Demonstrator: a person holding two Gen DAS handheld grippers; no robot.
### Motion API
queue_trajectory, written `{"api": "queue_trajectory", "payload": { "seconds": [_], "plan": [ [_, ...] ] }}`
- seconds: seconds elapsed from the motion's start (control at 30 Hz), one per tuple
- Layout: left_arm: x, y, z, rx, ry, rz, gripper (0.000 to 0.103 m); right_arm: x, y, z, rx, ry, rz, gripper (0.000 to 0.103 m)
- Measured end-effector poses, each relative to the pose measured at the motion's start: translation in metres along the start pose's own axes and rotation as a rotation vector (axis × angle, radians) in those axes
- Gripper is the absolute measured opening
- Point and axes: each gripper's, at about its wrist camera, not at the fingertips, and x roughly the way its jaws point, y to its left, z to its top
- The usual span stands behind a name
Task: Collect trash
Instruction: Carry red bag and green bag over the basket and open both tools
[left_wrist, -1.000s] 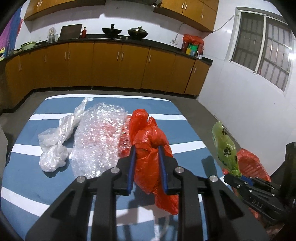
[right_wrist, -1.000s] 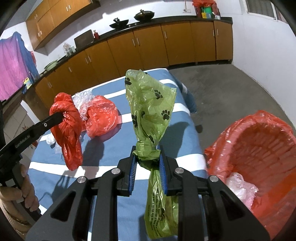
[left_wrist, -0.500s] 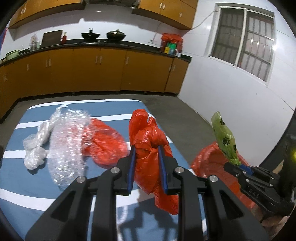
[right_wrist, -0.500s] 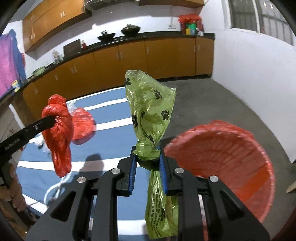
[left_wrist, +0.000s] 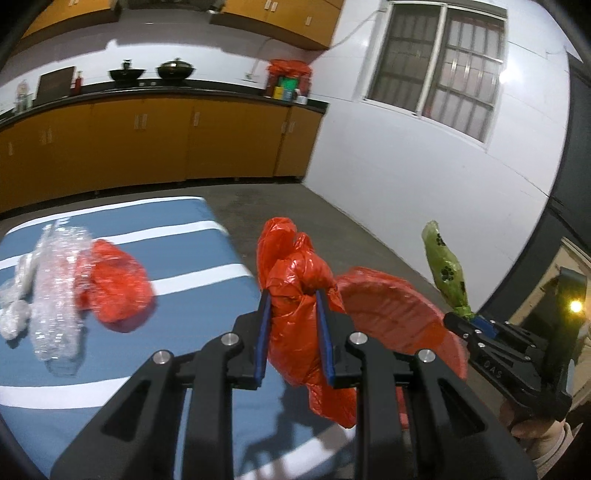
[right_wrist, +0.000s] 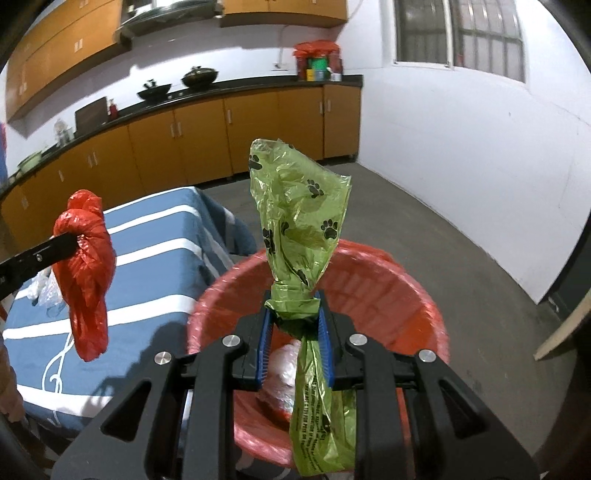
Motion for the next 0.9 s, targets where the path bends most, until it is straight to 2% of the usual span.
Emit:
{"api": "queue_trajectory", "payload": {
  "seconds": [0.17,0.4,0.9],
  "plan": [
    [0.01,-0.03,-0.004,0.04,0.015,-0.069,0.024,-0.009,-0.023,-0.008,0.052,0.007,0.0,0.023],
    [0.026,-0.058,-0.008,0.064,0.044,-0.128,0.024,-0.015,-0.039,-0.013,0.094,0.017,0.012,0.023],
    [0.062,-0.079,-0.012,0.077,0.109,-0.168,0.024,-0.004,-0.055,-0.007,0.185,0.034,0.048,0.023]
  ]
}}
